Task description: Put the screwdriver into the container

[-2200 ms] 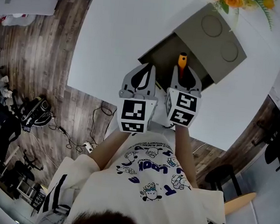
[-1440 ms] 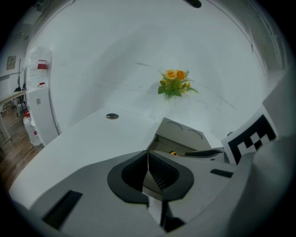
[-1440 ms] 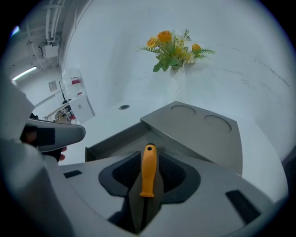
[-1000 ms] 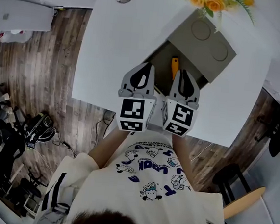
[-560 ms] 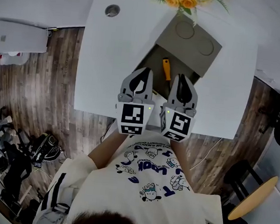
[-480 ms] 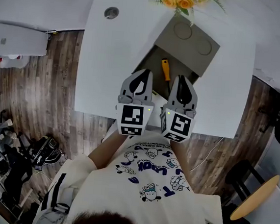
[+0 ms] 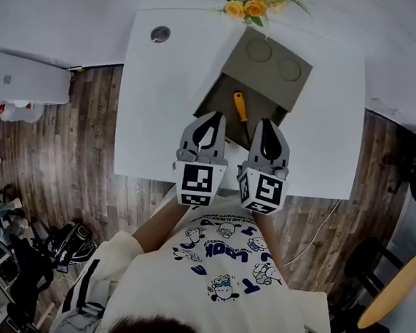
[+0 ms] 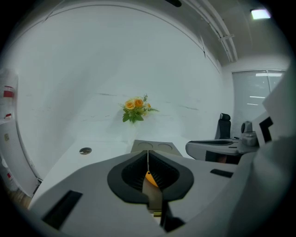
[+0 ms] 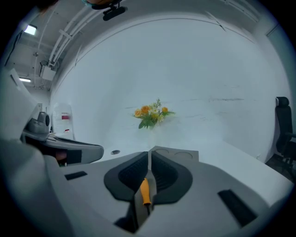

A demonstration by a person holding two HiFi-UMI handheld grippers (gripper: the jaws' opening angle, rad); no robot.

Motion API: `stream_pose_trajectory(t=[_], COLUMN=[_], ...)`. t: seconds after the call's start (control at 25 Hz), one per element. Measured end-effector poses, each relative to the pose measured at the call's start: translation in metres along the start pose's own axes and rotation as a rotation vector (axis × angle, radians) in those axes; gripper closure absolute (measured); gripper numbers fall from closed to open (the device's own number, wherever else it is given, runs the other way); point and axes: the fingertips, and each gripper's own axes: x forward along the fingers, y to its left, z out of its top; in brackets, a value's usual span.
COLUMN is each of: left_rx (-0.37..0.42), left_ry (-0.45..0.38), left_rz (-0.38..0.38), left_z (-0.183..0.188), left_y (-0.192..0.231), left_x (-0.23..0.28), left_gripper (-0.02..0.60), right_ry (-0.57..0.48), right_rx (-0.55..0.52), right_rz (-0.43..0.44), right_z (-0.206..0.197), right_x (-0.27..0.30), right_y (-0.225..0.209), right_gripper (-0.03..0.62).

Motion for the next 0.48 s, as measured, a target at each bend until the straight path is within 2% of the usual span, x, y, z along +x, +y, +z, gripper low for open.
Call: stream_pose_trajectory(t=[0.48], left_rx=[0.025], left_ry=[-0.028], left_rz=[-0.036], left_z=[0.008], left_y=[-0.016], left_x=[-0.008], left_gripper=[0.56], right_ry=[-0.039], right_rx=[0.008], right_rz=[-0.026], right_z=[0.009], right_x=[-0.012], right_y=[-0.004], right_gripper=[0.556])
